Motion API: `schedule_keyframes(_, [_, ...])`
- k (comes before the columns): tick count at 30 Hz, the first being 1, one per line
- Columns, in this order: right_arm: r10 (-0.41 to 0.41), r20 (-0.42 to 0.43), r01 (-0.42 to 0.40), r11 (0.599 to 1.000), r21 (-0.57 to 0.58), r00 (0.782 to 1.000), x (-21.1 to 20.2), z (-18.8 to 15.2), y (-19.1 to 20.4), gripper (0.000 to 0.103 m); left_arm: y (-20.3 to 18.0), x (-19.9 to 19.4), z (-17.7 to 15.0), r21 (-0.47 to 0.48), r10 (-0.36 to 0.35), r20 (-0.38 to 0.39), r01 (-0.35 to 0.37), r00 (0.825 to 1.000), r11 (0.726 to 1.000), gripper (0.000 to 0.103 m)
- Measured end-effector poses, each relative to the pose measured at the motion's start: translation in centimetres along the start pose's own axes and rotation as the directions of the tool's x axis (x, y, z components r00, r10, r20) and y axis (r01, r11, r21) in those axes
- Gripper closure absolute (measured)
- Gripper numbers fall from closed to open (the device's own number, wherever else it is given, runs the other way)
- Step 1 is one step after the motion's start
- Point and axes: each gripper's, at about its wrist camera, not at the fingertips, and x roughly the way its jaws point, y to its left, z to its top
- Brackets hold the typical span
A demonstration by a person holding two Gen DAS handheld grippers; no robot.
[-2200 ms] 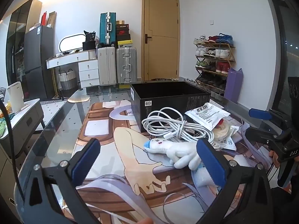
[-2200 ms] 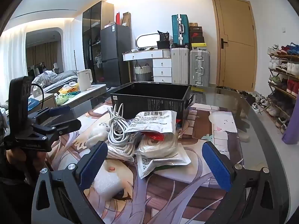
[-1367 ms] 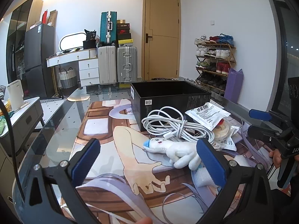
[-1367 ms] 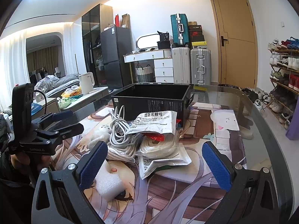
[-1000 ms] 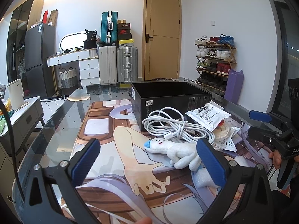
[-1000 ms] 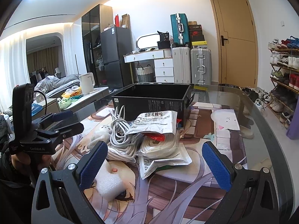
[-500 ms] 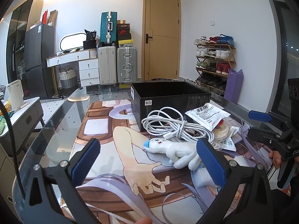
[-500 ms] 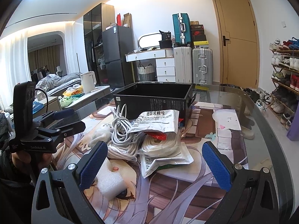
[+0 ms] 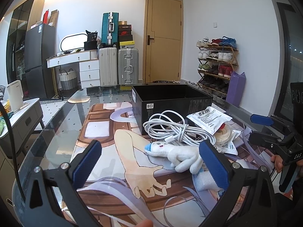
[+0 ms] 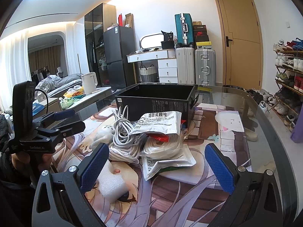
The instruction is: Organize soft objects
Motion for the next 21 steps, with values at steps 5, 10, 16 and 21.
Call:
schedule_keyframes(5, [0.0,-0.001,0.0,1.0,0.0,1.0,0.0,0.02,-0.06,0.0,-0.02,-0.02,0.0,0.002,0.001,0.001,-0.001,1.0,1.0,0.0])
schedule_keyframes(10, [0.0,0.0,0.0,1.0,0.0,1.0,-0.01,0.02,-0.04,0.0,0.03,-0.03,0.04,0.002,0.001,0.001,-0.001,1.0,1.0,0.0])
schedule_keyframes(16, [0.0,0.0,0.0,1.0,-0.001,1.0,-0.02,0.01,-0.1,0.0,0.03,-0.03,0.03,0.001,0.001,0.002,-0.001,1.0,1.0,0.0])
schedule_keyframes(21, [-0.002,-0.003,0.002,1.0,-0.003,1.0,0.0,0.0,-0.09,0.0,0.02,-0.01,0.06,0.003,0.002,0.0,-0.002,1.0,1.0,0.0])
